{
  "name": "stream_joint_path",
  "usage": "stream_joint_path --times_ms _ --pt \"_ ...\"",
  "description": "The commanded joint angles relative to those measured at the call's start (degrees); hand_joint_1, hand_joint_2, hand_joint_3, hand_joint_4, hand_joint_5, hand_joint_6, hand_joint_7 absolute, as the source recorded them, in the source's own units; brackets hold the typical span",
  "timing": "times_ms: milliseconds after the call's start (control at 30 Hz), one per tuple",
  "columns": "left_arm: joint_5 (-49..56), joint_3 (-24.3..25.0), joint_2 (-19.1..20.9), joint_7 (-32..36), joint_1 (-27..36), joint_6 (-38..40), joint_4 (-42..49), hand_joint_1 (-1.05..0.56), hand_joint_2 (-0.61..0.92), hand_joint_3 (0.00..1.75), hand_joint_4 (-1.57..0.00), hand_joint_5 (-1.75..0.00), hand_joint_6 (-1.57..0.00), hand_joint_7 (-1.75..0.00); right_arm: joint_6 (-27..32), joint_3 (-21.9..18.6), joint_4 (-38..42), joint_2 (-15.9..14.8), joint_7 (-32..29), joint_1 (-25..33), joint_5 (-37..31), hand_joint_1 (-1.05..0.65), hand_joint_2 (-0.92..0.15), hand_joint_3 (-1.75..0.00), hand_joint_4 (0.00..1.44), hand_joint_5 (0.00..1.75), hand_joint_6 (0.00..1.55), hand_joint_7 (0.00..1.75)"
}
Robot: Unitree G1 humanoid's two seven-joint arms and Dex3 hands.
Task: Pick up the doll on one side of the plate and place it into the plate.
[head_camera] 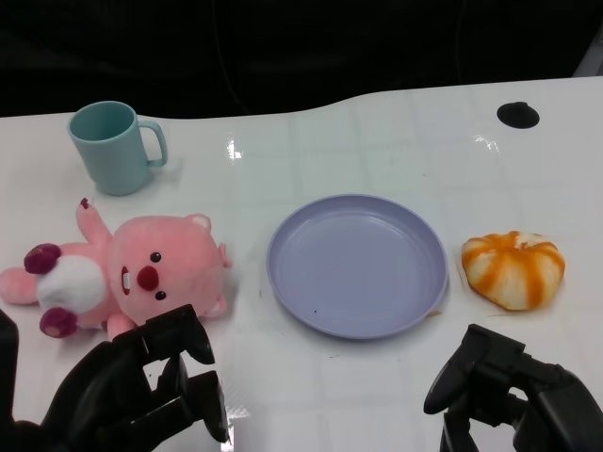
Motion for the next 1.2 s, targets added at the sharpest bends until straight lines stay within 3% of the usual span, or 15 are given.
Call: stream_joint_path --times_ms 33,1033,1133,1200 --pt "0.78 0.23 0.75 0.05 -0.3 -0.47 0.0 -0.13 0.48 1.38 -0.81 -1.75 -0.63 -1.74 -0.04 -0.32 -0.53 -0.3 -0.25 0.05 0.07 0.11 -0.42 -1.38 0.72 1.75 0.62 1.55" --pt "0.39 0.98 0.19 -0.46 -0.03 -1.0 -0.31 -0.12 0.45 1.39 -0.81 -1.75 -0.63 -1.71 -0.15 -0.33 -0.48 -0.19 -0.21 0.07 0.37 0.1 -0.41 -1.38 0.72 1.75 0.62 1.55" --pt "0.52 1.17 -0.43 -0.51 0.19 -2.14 -0.54 -0.1 0.43 1.39 -0.8 -1.65 -0.67 -1.53 -0.42 -0.41 -0.34 -0.37 -0.13 0.03 0.21 0.1 -0.41 -1.38 0.72 1.75 0.62 1.55" --pt "0.23 1.39 -0.88 -0.47 0.33 -2.81 -0.92 -0.1 0.43 1.38 -0.78 -1.51 -0.7 -1.3 -0.54 -0.45 -0.27 -0.44 -0.13 -0.04 0.08 0.1 -0.41 -1.38 0.72 1.75 0.62 1.55"
